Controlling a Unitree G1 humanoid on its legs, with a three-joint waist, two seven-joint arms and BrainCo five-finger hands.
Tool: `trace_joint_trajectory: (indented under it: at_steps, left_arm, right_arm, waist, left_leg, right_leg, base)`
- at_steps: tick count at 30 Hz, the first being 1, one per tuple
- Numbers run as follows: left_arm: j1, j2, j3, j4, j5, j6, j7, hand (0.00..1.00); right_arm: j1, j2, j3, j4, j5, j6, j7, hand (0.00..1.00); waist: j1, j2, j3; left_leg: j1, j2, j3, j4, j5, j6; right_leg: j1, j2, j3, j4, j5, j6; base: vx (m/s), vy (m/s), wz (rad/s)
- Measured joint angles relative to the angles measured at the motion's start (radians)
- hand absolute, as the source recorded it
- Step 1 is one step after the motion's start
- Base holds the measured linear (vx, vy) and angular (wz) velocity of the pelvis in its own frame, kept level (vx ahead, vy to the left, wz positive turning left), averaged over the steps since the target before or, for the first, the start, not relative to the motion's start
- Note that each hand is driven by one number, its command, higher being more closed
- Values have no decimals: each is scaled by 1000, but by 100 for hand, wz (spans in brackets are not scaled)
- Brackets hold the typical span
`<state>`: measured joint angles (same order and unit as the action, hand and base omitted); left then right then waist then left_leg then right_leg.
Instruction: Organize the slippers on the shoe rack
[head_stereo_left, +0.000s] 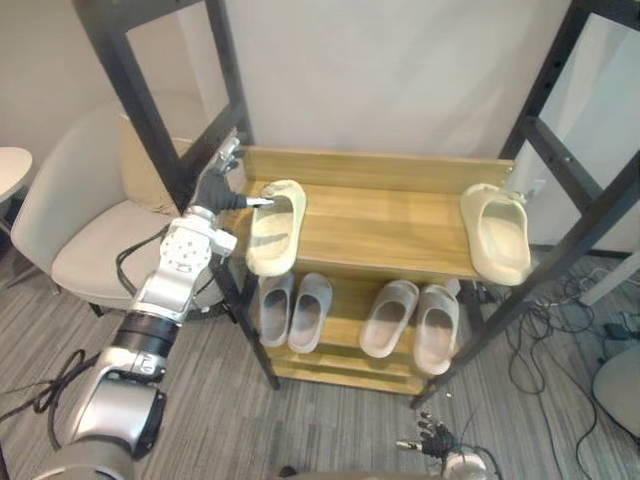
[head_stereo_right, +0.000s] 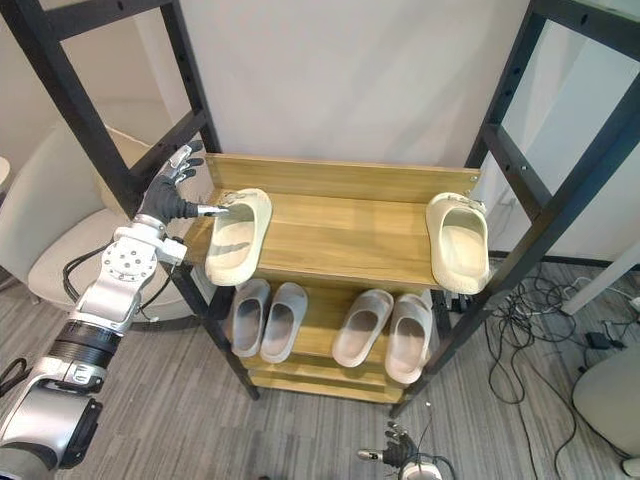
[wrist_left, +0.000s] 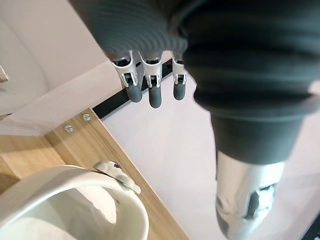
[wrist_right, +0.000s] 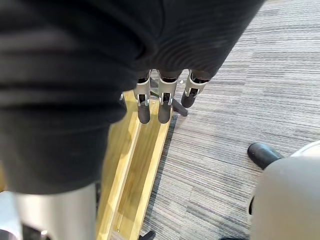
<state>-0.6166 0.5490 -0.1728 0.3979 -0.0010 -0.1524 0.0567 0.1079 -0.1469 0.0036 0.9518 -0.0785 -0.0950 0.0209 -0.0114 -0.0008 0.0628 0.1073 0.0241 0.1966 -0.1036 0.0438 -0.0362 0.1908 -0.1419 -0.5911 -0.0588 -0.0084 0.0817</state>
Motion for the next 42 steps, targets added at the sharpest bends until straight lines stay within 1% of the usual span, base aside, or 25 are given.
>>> trace_joint_trajectory:
  at_steps: [4, 7, 10, 12, 14, 19, 22, 26, 27, 31, 35, 39, 42]
  left_arm:
    - [-4, 7, 0, 13, 1, 5, -1, 0]
    - [-47, 7, 0, 48, 3, 8, -1, 0]
    - [-66, 17, 0, 75, 24, 13, -1, 0]
    - [-72, 25, 1, 107, 45, 17, -1, 0]
    - [-72, 27, 1, 128, 73, 32, -3, 0]
    - [-74, 27, 0, 184, 112, 40, -4, 0]
    - [-80, 36, -1, 206, 138, 44, -4, 0]
    - [-82, 47, -3, 242, 179, 51, -18, 0]
    - [-84, 49, -3, 244, 190, 51, -20, 100]
    - [-99, 59, -4, 244, 197, 50, -21, 100]
    - [-106, 64, -3, 244, 197, 50, -5, 100]
    - [-112, 69, -2, 244, 197, 50, 3, 100]
    - [-115, 75, -3, 245, 197, 52, 4, 100]
  right_arm:
    - [0, 0, 0, 0, 0, 0, 0, 0]
    - [0, 1, 0, -3, 0, 0, 0, 0]
    - [1, 1, -3, -5, 0, 0, -1, 0]
    - [3, 2, -4, -19, 0, 0, 0, 0]
    - [13, 6, -4, -36, 0, 0, 0, 0]
    - [12, 11, -19, -40, 1, -1, 0, 0]
    - [15, 10, -35, -53, 1, -1, 0, 0]
    - [29, 9, -38, -75, 2, -6, 0, 0]
    - [31, 6, -40, -76, 2, -8, 0, 0]
    - [33, 3, -41, -80, 2, -10, 0, 0]
    - [49, 2, -41, -109, 2, -11, 0, 0]
    - [51, -4, -41, -112, 2, -15, 0, 0]
    - [51, -4, -41, -112, 2, -16, 0, 0]
  waist:
    - [-4, -1, 3]
    - [-5, -3, 22]
    - [-10, -4, 22]
    - [-14, -4, 24]
    - [-19, -3, 25]
    - [-35, 1, 34]
    - [-31, 6, 55]
    - [-35, 11, 59]
    - [-36, 13, 59]
    - [-35, 16, 63]
    - [-35, 19, 65]
    - [-35, 27, 70]
    - [-35, 28, 71]
  left_leg:
    - [0, 4, 0, 0, -1, -2]
    - [-2, 5, 1, 0, -1, -2]
    - [-14, 5, 6, 0, -1, -2]
    - [-20, 5, 9, 0, -1, -2]
    - [-19, 5, 9, 0, -1, -2]
    - [-19, 8, 11, 0, -3, -5]
    - [-21, 17, 33, 0, -6, -9]
    - [-25, 21, 45, 0, -6, -11]
    - [-36, 22, 49, 0, -4, -13]
    - [-58, 28, 51, 0, 0, -16]
    - [-58, 35, 55, 0, 2, -19]
    - [-64, 37, 58, 0, 4, -21]
    - [-67, 39, 59, 0, 6, -23]
  right_leg:
    - [-1, 3, 1, 0, -2, -2]
    - [-5, 5, 4, 1, -3, -3]
    - [-21, 4, 12, 3, -2, -3]
    - [-31, 4, 20, 3, -2, -3]
    - [-32, 4, 23, 3, -2, -4]
    - [-35, 5, 29, 3, -1, -4]
    - [-60, 6, 56, 23, -5, -11]
    - [-75, 7, 71, 29, -7, -16]
    - [-94, 6, 75, 36, -11, -21]
    - [-123, 7, 80, 47, -11, -27]
    - [-126, 8, 83, 50, -10, -26]
    - [-135, 10, 87, 54, -9, -27]
    - [-137, 16, 89, 53, -6, -30]
  base:
    - [0, 0, 0]
    - [-5, -1, -3]
    - [-5, -1, -5]
    - [24, -4, -8]
    - [21, -7, -8]
    - [-2, -2, -3]
    - [-41, 12, -23]
    - [-39, 3, -14]
    - [-41, 10, -5]
    - [-22, 2, -3]
    - [-9, 0, -3]
    - [-2, 0, -1]
    - [-4, -3, -1]
